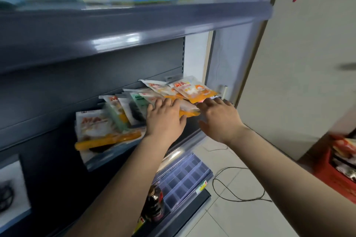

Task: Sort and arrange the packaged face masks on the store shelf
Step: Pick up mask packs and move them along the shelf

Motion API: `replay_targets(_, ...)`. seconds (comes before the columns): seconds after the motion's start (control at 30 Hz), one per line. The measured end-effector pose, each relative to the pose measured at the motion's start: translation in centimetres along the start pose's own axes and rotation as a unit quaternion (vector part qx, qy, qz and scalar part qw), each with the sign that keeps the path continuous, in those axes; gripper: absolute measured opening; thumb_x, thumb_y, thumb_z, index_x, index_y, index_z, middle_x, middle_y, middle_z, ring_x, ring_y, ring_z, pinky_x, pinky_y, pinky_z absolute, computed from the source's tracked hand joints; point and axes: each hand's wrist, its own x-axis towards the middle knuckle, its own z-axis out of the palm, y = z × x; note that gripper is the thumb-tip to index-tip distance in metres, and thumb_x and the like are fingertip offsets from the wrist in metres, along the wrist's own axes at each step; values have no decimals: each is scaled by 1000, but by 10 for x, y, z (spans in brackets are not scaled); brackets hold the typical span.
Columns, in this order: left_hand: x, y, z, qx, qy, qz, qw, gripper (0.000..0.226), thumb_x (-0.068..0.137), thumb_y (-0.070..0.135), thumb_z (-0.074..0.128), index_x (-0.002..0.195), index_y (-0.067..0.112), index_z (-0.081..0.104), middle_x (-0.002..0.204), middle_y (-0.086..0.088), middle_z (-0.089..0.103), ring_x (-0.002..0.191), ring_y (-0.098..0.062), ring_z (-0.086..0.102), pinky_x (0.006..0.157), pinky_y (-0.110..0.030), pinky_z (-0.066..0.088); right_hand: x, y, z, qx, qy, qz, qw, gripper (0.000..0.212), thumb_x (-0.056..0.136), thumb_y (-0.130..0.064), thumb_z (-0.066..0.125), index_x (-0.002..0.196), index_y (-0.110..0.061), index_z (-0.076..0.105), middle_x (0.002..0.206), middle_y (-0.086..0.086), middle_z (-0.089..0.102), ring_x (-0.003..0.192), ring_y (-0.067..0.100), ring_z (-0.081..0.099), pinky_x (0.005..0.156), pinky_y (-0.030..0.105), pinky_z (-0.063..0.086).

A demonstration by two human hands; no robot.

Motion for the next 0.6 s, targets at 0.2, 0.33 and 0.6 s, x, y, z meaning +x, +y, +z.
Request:
replay_targets(0.2, 60, 21, 18, 18, -6, -23, 1000, 53, 93, 42, 40, 141, 21, 33, 140, -4, 42, 129, -26, 36, 101, -40, 27, 45, 50, 18, -12, -21, -24, 999, 47, 93, -35, 44, 138, -20, 40, 138, 5, 44, 128, 27, 38, 100, 38, 34)
replay_targets(0.33, 83, 31, 30, 38, -28, -38, 998, 52, 93, 42, 39, 140, 20, 34, 141, -5, 42, 129, -27, 35, 102, -41, 26, 72, 76, 27, 0, -35, -41, 999, 49, 95, -37, 41, 140, -18, 37, 143, 7, 39, 131, 27, 35, 104, 40, 32)
replay_targets(0.6, 123, 51, 57, 56, -47, -109, 991, 46, 94, 42, 40, 136, 23, 39, 140, -3, 43, 130, -26, 35, 105, -42, 25, 142, 107, 60, 27, -31, -108, 993, 52, 91, -40, 49, 137, -17, 40, 140, 6, 42, 128, 27, 38, 99, 40, 35)
